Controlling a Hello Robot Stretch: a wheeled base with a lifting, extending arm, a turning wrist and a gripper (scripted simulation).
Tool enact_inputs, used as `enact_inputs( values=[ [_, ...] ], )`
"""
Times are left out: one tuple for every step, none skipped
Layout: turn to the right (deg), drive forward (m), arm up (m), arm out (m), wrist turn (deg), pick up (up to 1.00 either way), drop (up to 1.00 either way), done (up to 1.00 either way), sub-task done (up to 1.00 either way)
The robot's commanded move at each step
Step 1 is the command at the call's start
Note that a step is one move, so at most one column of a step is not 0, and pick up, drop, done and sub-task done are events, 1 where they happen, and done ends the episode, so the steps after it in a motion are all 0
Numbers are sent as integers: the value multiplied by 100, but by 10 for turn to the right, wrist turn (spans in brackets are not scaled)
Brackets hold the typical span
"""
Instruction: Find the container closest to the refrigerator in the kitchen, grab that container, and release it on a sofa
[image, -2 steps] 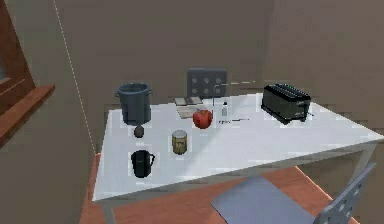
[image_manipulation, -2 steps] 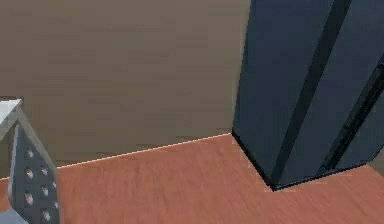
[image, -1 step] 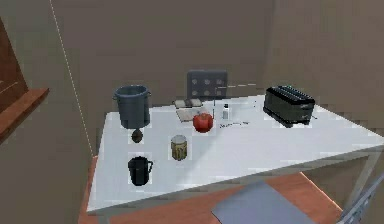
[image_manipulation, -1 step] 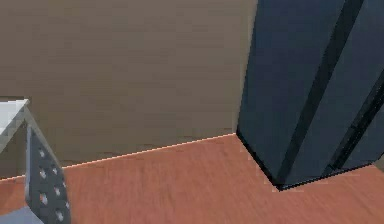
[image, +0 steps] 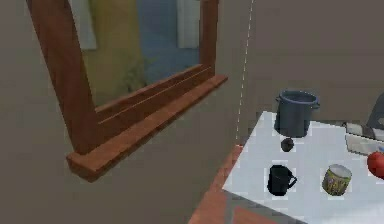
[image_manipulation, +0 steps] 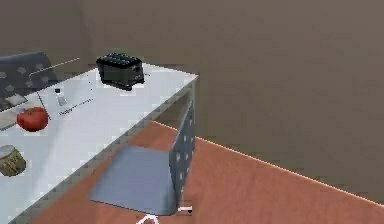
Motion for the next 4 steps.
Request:
enact_inputs(
  values=[
    [-450, 0, 0, 0, 0, 0, 0, 0, 0],
    [-150, 0, 0, 0, 0, 0, 0, 0, 0],
    [0, 0, 50, 0, 0, 0, 0, 0, 0],
    [0, 0, 32, 0, 0, 0, 0, 0, 0]
  ],
)
